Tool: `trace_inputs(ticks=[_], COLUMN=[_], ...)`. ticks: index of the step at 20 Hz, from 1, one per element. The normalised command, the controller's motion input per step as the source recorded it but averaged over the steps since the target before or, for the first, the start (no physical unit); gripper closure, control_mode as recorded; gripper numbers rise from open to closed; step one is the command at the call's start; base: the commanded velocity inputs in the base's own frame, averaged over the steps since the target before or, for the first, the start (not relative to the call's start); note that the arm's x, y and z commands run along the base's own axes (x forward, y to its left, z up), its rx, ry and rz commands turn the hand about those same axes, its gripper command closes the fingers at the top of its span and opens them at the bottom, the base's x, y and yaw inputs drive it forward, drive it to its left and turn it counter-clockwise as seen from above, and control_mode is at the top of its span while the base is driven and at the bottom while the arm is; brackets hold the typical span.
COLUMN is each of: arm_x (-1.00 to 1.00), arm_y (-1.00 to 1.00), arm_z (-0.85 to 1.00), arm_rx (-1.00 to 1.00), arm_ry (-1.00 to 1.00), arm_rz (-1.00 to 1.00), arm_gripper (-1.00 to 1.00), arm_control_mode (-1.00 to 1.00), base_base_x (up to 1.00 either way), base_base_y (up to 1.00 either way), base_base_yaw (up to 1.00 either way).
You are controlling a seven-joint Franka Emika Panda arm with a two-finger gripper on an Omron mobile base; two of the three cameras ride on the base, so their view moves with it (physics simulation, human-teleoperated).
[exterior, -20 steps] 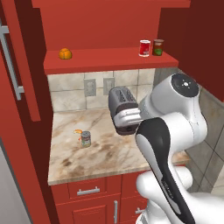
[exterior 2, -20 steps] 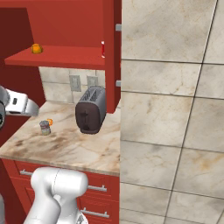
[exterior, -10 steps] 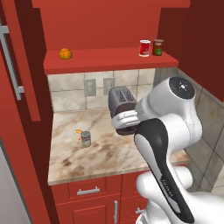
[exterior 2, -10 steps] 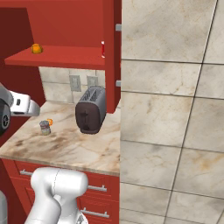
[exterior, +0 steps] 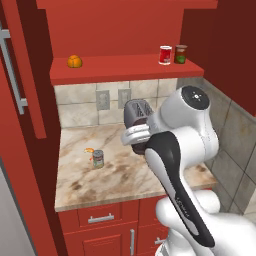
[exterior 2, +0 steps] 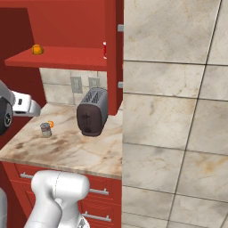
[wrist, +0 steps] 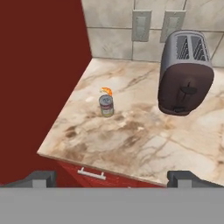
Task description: Pick the cans from the counter and place them in their designated side in the cabinet.
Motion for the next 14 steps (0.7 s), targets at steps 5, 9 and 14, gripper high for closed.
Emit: trace_inputs(ticks=[5,9,14], arm_x=[0.23,0.21,0.14], arm_y=[0.11,0.17,0.11], arm_z=[-0.14,-0.16,-0.17], arm_rx=[0.00,0.00,0.00], arm_ry=[0.00,0.00,-0.02], arm_rz=[0.00,0.00,0.00], arm_gripper=[-1.00,-1.00,-1.00], arm_control_mode=[-1.00,-1.00,-1.00], base_base_x=[0.00,0.00,0.00], base_base_y=[0.00,0.00,0.00], base_base_yaw=[0.00,0.00,0.00])
